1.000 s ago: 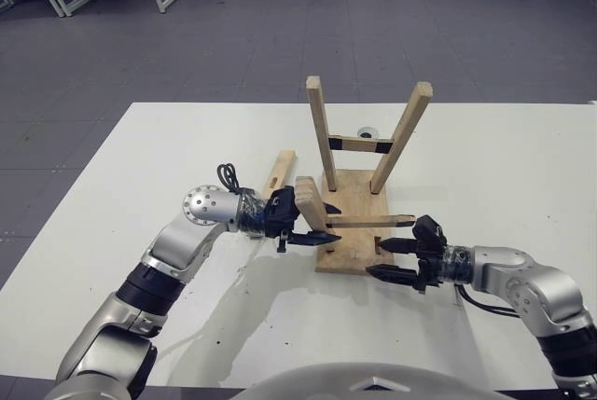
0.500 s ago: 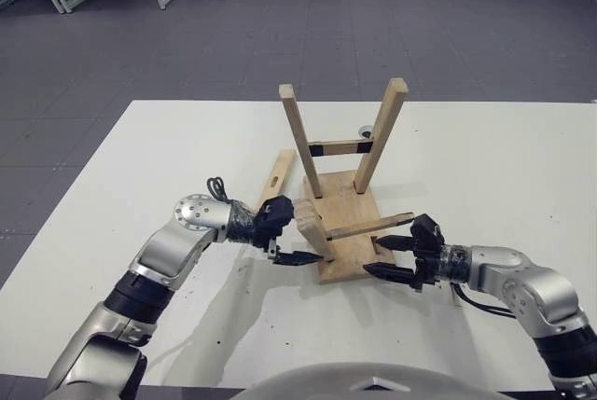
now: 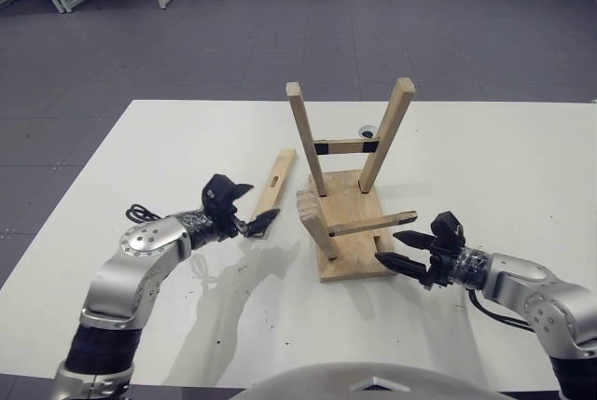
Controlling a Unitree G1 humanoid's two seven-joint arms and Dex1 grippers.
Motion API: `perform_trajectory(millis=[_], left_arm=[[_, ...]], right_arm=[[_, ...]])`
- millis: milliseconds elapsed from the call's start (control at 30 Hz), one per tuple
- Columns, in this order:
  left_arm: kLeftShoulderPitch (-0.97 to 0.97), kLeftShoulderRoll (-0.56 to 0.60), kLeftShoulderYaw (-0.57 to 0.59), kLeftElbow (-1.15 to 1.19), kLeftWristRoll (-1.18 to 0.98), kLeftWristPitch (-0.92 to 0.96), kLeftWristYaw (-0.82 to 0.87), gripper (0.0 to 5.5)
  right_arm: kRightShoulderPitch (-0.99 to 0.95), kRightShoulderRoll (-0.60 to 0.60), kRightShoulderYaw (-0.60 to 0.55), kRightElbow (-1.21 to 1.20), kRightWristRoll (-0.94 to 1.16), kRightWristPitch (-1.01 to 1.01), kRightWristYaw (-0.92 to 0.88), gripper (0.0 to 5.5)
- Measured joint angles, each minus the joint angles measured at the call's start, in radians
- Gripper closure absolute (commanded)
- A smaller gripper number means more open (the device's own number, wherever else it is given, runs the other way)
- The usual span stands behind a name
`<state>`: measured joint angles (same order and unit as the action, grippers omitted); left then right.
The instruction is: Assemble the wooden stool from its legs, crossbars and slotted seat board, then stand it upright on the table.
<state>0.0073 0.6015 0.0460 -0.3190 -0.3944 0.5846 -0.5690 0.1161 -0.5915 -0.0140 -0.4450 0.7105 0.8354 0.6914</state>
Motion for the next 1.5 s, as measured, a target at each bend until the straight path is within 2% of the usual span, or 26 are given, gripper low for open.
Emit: perform_trajectory(millis=[100, 167, 500, 633, 800, 933, 1033, 1167, 1233, 1367, 1433, 1500], left_arm=[[-0.007, -0.125, -0.002, 0.001, 0.018, 0.041, 0.145, 1.30], [-0.007, -0.167, -0.025, 0.002, 0.037, 0.059, 0.193, 1.30], [-0.005, -0.218, -0.094, 0.108, 0.128, 0.044, 0.230, 1.30], [0.013, -0.235, -0.088, 0.185, 0.183, 0.001, 0.272, 1.30], [0.030, -0.260, -0.065, 0.226, 0.201, -0.055, 0.292, 2.10], [0.043, -0.292, -0.050, 0.213, 0.192, -0.046, 0.296, 2.93], [0.047, -0.304, -0.047, 0.207, 0.191, -0.047, 0.294, 3.38], [0.043, -0.318, -0.031, 0.206, 0.182, -0.045, 0.296, 3.45], [0.031, -0.322, -0.021, 0.207, 0.181, -0.044, 0.301, 3.45], [-0.008, -0.329, 0.049, 0.207, 0.170, -0.059, 0.326, 3.45], [-0.033, -0.326, 0.133, 0.194, 0.117, -0.088, 0.324, 3.45], [-0.083, -0.310, 0.234, 0.134, -0.008, -0.091, 0.267, 3.45]], right_arm=[[0.022, 0.001, -0.031, -0.010, 0.001, 0.014, -0.034, 1.12], [0.041, 0.002, -0.046, -0.017, 0.001, 0.019, -0.057, 1.12], [0.074, 0.024, -0.051, -0.044, 0.004, 0.034, -0.091, 1.12], [0.083, 0.030, -0.076, -0.043, -0.005, 0.031, -0.126, 1.12], [0.074, 0.026, -0.096, -0.045, -0.082, -0.005, -0.190, 1.12], [0.081, -0.022, -0.019, -0.014, -0.248, -0.070, -0.222, 1.12], [0.094, -0.042, 0.079, -0.016, -0.334, -0.085, -0.224, 1.12], [0.043, 0.013, 0.241, -0.050, -0.381, -0.087, -0.222, 1.12], [0.019, 0.046, 0.265, -0.051, -0.385, -0.070, -0.223, 1.12], [0.011, 0.036, 0.176, -0.048, -0.353, -0.056, -0.205, 1.12], [0.005, -0.009, 0.032, -0.055, -0.265, -0.007, -0.161, 1.12], [-0.064, -0.033, -0.148, -0.068, -0.072, 0.088, -0.098, 1.12]])
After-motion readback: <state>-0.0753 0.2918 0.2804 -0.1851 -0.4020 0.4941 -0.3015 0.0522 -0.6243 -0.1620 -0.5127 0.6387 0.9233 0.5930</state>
